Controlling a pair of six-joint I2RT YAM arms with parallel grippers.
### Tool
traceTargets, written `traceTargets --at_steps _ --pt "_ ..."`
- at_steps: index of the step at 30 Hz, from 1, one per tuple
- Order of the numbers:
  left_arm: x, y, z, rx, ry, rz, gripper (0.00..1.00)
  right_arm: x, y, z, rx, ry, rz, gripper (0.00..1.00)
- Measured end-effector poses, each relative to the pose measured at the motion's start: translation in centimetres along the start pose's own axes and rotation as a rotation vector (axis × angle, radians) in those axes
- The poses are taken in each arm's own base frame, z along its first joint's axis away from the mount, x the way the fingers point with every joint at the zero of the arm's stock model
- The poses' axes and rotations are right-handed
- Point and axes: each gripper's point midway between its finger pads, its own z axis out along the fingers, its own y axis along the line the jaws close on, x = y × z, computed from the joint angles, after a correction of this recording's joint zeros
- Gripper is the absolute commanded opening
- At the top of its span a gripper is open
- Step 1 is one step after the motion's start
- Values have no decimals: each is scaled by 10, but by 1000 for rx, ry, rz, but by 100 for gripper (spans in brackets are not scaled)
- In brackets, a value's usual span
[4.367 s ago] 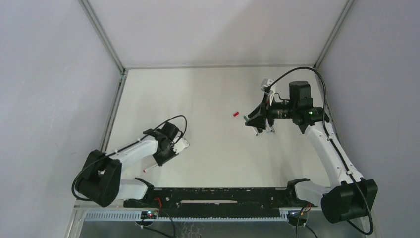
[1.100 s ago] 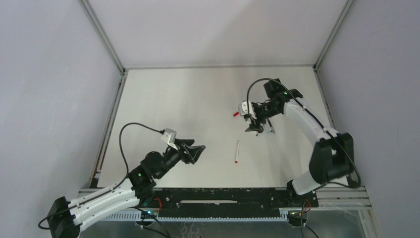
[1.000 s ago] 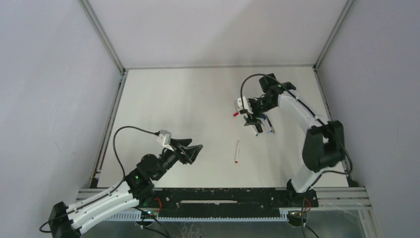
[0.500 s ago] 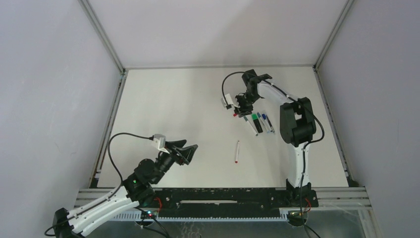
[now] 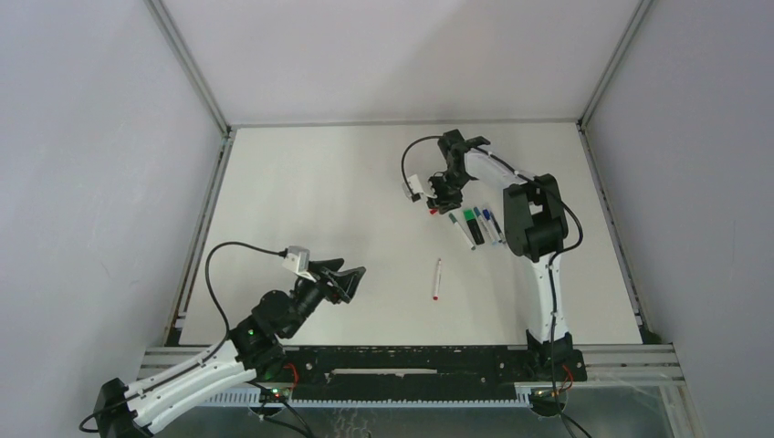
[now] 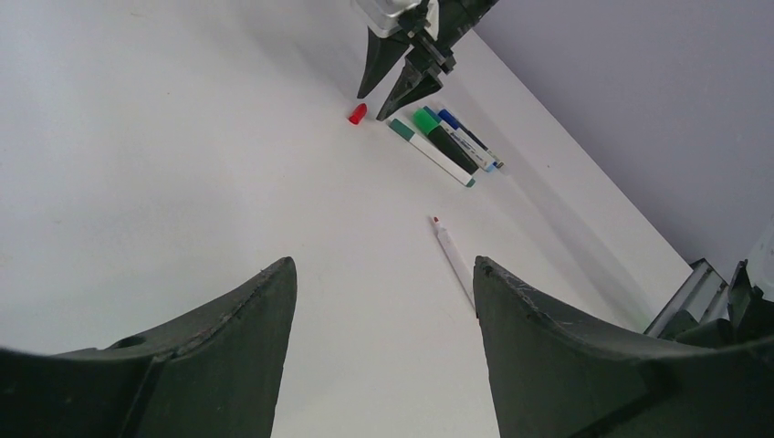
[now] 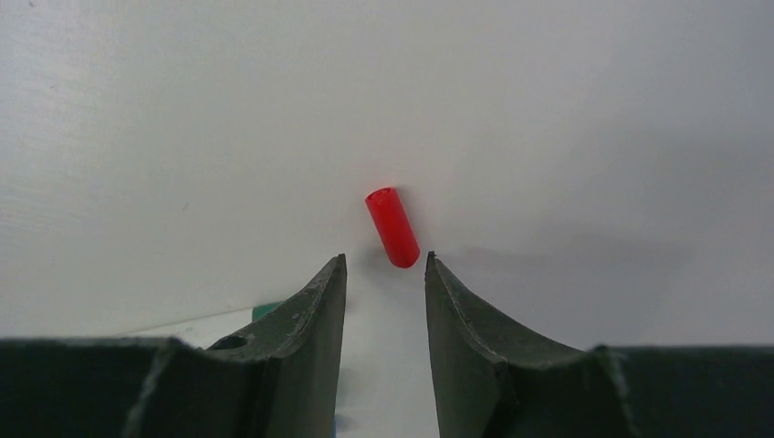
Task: Insert the pens into the pen caps
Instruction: Move the pen cap to the center of the board.
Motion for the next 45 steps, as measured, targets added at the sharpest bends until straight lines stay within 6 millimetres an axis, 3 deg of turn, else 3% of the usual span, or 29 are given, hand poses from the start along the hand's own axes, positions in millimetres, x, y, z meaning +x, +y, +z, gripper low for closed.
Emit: traceTargets --at_steps 16,32,36,45 --pt "-6 -2 -1 6 -21 -7 75 -9 -5 18 -29 20 13 33" --pt "-13 -5 -6 25 -46 -37 74 -12 0 20 -40 72 130 0" --pt "-17 -7 -9 33 -59 -60 73 -28 13 26 -22 65 274 0" --pt "-24 -12 -13 50 -85 -150 73 -87 70 46 48 38 867 0"
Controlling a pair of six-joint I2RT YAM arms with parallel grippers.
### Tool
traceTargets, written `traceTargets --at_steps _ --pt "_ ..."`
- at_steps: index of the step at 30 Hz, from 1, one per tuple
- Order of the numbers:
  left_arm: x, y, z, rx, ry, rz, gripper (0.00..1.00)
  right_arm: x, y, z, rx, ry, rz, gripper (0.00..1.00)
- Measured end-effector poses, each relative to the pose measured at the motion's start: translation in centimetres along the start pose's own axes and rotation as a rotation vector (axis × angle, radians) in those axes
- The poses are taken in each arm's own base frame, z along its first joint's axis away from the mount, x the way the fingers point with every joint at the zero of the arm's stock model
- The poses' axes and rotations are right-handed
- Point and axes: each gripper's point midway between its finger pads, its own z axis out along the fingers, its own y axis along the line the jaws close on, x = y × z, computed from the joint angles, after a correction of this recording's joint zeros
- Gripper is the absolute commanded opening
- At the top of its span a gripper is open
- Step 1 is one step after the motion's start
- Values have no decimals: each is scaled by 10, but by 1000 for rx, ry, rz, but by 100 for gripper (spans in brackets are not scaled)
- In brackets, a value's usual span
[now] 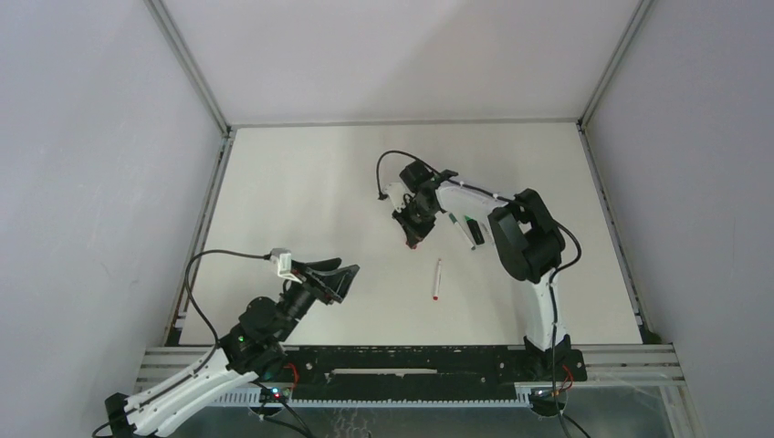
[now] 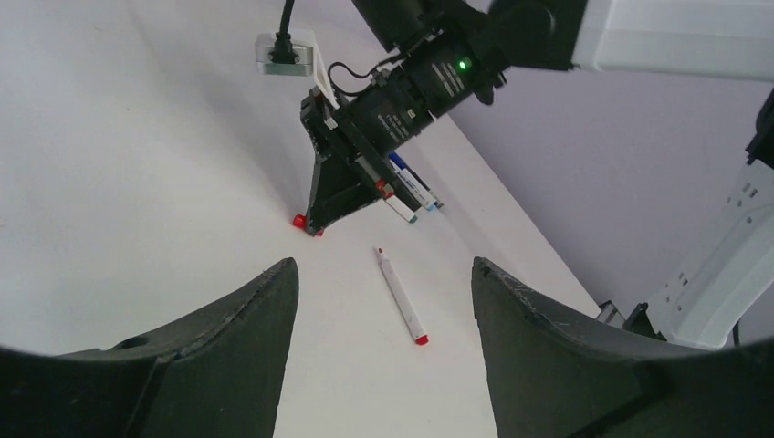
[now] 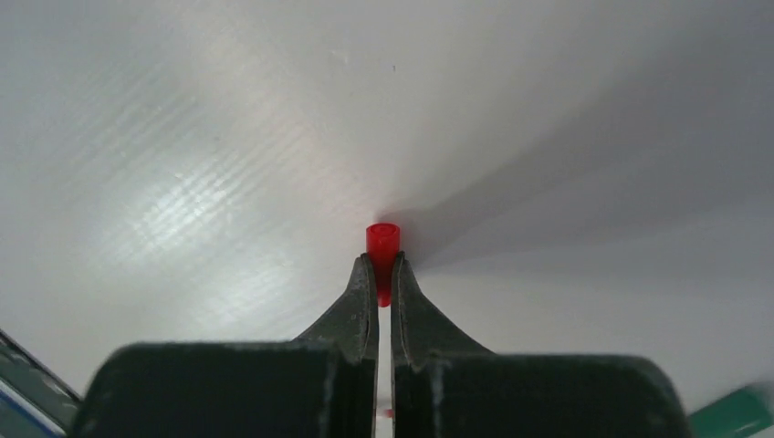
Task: Insert the pens into the pen caps
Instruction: Move the pen cap to the center of the board.
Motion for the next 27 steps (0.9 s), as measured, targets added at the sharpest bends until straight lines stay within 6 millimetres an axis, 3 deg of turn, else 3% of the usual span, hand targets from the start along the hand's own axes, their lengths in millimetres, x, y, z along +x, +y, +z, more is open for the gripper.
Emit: traceTargets --at_steps 4,9,17,20,25,26,27 --pt "0 -2 0 2 -2 -34 72 6 21 2 56 -54 264 4" --pt "-1 -3 0 2 -2 -72 72 2 24 4 190 -111 462 27" --pt "3 -4 2 -7 10 -110 72 -14 25 8 225 -182 558 54" --pt "6 -3 3 -14 20 -113 72 -16 24 3 226 -197 552 59" --pt "8 -2 5 -21 30 -114 74 -24 29 -39 229 -291 484 59" --pt "9 -2 5 -20 31 -117 77 -30 34 -63 229 -351 439 59" --pt "9 -3 6 -19 33 -119 83 -32 34 -69 230 -364 431 59"
